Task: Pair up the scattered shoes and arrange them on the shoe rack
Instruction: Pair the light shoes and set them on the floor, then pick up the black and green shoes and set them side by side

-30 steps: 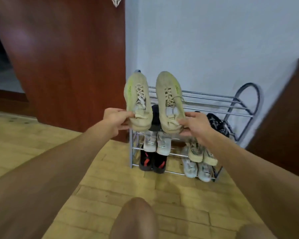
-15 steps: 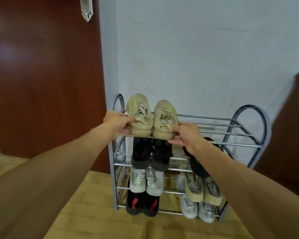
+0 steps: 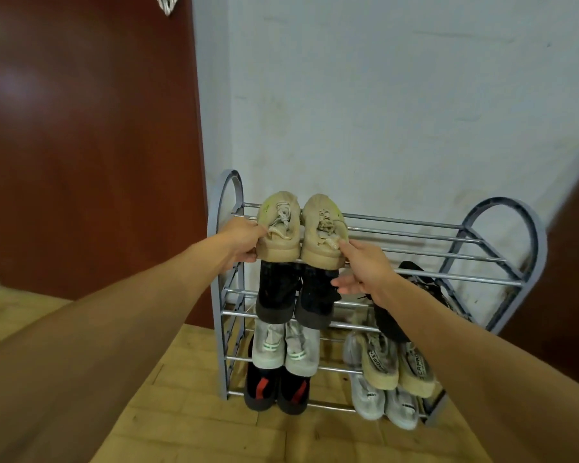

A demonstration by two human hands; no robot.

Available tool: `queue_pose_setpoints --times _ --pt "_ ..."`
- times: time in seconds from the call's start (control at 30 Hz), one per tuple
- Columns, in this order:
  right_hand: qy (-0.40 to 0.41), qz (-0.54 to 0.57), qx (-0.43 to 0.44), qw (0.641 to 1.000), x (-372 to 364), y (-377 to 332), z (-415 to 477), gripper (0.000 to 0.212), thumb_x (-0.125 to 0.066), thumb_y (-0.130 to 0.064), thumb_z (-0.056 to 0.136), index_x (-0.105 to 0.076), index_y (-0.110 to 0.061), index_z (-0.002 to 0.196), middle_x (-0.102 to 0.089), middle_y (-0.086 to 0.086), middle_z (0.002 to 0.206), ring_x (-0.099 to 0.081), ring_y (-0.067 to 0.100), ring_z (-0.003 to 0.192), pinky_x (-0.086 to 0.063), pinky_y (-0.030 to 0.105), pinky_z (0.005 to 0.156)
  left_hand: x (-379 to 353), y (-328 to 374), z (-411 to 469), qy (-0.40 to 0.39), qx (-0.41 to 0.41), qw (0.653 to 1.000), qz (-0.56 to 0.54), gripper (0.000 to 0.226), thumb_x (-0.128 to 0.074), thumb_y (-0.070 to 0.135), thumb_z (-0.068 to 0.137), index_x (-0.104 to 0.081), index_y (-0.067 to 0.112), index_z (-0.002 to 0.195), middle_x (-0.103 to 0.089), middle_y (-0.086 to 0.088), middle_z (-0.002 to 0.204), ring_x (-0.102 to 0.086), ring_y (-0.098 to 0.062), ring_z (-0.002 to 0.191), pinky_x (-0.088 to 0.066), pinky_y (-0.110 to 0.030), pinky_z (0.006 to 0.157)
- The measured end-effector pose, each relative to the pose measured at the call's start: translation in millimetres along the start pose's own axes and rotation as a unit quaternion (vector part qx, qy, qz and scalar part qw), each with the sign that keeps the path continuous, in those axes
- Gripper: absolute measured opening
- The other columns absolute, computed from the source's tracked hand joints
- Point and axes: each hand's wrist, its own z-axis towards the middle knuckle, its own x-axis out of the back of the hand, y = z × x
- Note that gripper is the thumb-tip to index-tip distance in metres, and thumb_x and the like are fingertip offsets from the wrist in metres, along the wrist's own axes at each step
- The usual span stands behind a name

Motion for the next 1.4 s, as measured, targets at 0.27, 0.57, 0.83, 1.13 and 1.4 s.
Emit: queue_pose_setpoints --times 0.27,0.57,0.83,1.13,1.4 --pt "0.015 -0.251 0.136 0.958 -25.4 -23.9 -79.6 0.043 -0.049 -0.007 0.092 -0.047 -0.008 0.135 -0.058 0.015 0.117 -0.062 0.026 0.082 -0.057 0.032 0.050 43.3 -11.0 -92.5 0.029 -0.048 0.998 0.039 0.043 -0.056 0.028 0.091 -0.055 0.013 0.132 -0.058 -0.004 0.123 -0.056 -0.022 0.113 -0.049 -0.033 0.095" --pt "-0.331 -0.535 0.188 0.754 -176.7 18.4 -221.2 0.043 -0.055 -0.027 0.093 -0.053 -0.012 0.134 -0.055 0.009 0.135 -0.054 0.029 0.121 -0.045 0.034 0.096 149.1 -136.8 -240.4 0.020 0.006 0.984 0.175 0.032 -0.056 0.017 0.092 -0.060 0.010 0.123 -0.063 -0.007 0.116 -0.057 -0.016 0.096 -0.047 -0.023 0.071" --pt "-0.469 -0.567 0.141 0.662 -298.3 140.7 -323.1 0.045 -0.053 -0.026 0.092 -0.052 -0.012 0.134 -0.052 0.009 0.139 -0.052 0.028 0.123 -0.045 0.039 0.103 189.8 -324.0 -353.2 0.096 0.192 0.968 0.133 0.034 -0.054 0.020 0.090 -0.061 0.012 0.123 -0.059 -0.008 0.127 -0.055 -0.020 0.112 -0.040 -0.023 0.084" --pt "-0.525 -0.511 0.032 0.680 -345.4 254.4 -340.7 0.042 -0.054 -0.027 0.093 -0.051 -0.015 0.133 -0.052 0.007 0.137 -0.051 0.025 0.124 -0.042 0.035 0.101 181.8 -512.2 -432.2 0.212 0.451 0.865 0.053 0.009 -0.046 0.015 0.090 -0.054 0.013 0.085 -0.045 -0.002 0.071 -0.046 -0.018 0.064 -0.042 -0.030 0.062" --pt "-0.542 -0.487 -0.033 0.684 -362.2 330.2 -329.8 0.044 -0.054 -0.029 0.090 -0.051 -0.020 0.134 -0.053 0.004 0.137 -0.051 0.023 0.123 -0.041 0.031 0.094 147.4 -639.9 -481.8 0.250 0.623 0.741 0.006 0.057 -0.050 0.034 0.089 -0.043 0.000 0.134 -0.045 -0.019 0.138 -0.048 -0.036 0.124 -0.043 -0.046 0.104"
